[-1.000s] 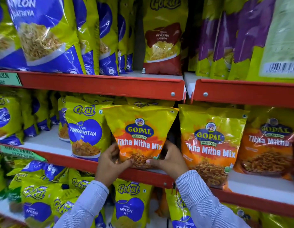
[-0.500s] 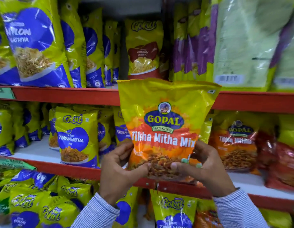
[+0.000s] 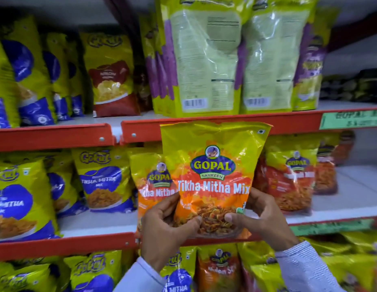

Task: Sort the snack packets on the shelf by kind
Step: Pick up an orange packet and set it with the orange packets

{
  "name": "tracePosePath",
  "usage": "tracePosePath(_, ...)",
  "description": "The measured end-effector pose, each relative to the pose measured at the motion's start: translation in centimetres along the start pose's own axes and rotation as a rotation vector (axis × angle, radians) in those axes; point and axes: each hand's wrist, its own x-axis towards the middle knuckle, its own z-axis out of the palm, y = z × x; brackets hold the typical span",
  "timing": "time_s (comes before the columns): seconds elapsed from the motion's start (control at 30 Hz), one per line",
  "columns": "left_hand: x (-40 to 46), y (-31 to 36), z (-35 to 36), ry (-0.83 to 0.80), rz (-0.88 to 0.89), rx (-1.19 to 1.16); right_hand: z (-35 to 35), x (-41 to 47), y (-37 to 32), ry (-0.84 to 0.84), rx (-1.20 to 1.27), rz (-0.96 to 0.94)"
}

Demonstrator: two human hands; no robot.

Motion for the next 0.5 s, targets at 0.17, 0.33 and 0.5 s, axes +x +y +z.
tracePosePath(0.17, 1.4, -2.0, 7.1, -0.057, -0.054, -0.008, -5.9, 1.3, 4.1, 0.017, -0.022, 0.097)
tracePosePath(0.33, 3.3, -4.1, 11.4, -0.041, -0.138, 0.038, -9.2, 4.0, 7.3, -0.027, -0.011, 0.177)
tracePosePath(0.5, 3.3, -5.5, 12.6, -0.016, -0.219, 0.127, -10.1, 4.5, 10.7, -0.080, -0.031, 0.250)
